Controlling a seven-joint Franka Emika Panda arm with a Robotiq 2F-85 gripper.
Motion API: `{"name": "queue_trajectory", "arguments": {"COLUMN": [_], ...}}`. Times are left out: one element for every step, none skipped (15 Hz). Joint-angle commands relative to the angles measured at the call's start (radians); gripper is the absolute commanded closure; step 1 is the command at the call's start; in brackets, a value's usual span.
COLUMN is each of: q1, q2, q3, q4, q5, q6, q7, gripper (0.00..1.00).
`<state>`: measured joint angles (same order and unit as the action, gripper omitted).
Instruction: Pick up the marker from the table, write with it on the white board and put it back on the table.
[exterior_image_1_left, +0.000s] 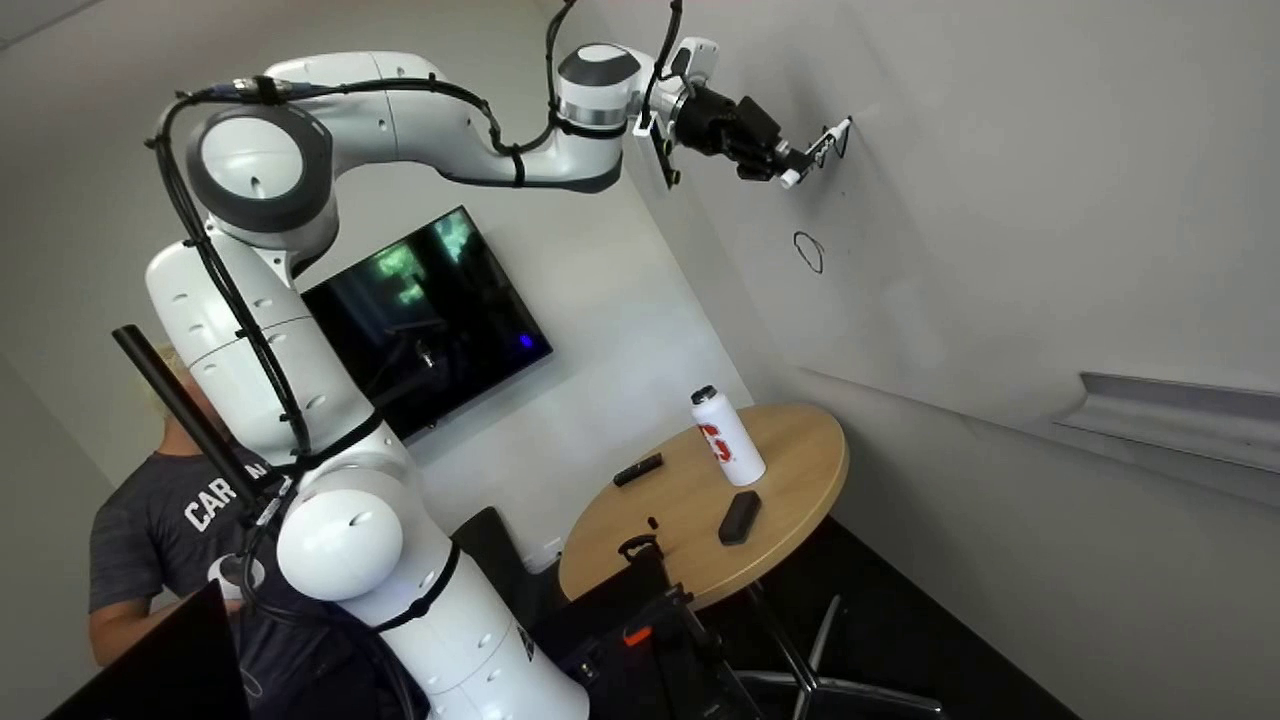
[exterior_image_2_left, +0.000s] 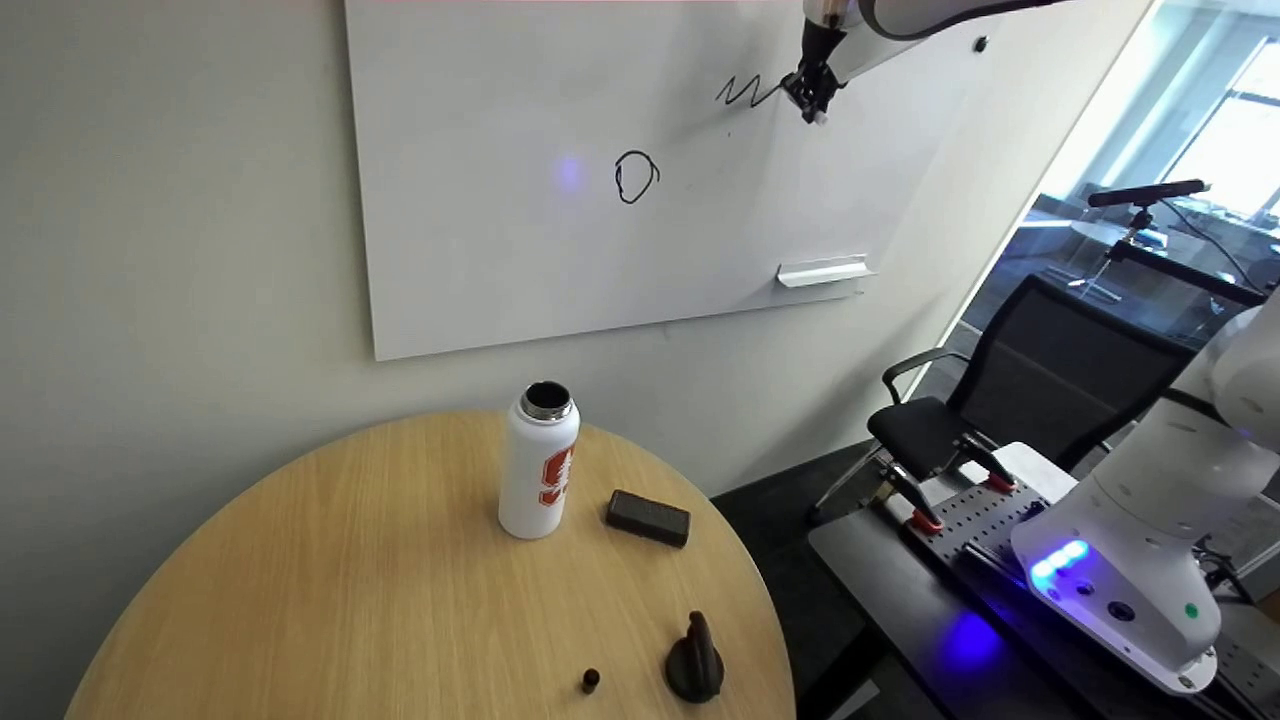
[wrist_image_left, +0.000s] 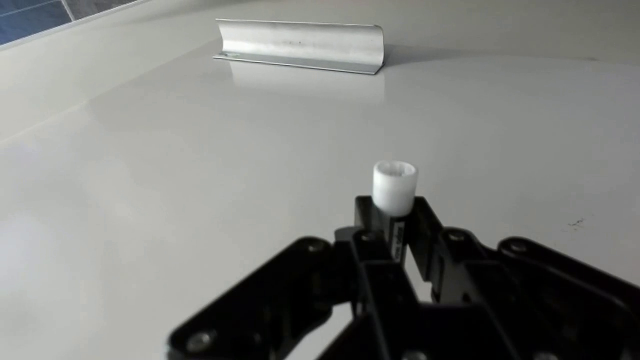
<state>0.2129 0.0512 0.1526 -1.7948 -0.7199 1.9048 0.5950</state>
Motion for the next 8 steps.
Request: {"name": "queue_trajectory", "arguments": {"q1": [-0.010, -0.010, -0.009, -0.009, -0.007, -0.006, -0.004, -0.002], "q2": [0.008, 0.016, 0.024, 0.031, 0.038, 0.046, 0.053, 0.057], "q3": [0.003, 0.003, 0.002, 0.002, 0.002, 0.002, 0.002, 0.002], "q4": [-0.012, -0.013, -0.013, -0.015, -0.015, -0.015, -0.015, -0.017], "q5": [0.015, 0.020, 0.022, 0.025, 0.028, 0.031, 0.035, 0.038], "q6": [0.013, 0.016, 0.018, 0.021, 0.023, 0.025, 0.027, 0.028], "q7": [-0.006, -0.011, -0.012, -0.014, -0.015, -0.016, -0.016, -0.014], "gripper": [0.95, 0.95, 0.95, 0.95, 0.95, 0.95, 0.95, 0.95]}}
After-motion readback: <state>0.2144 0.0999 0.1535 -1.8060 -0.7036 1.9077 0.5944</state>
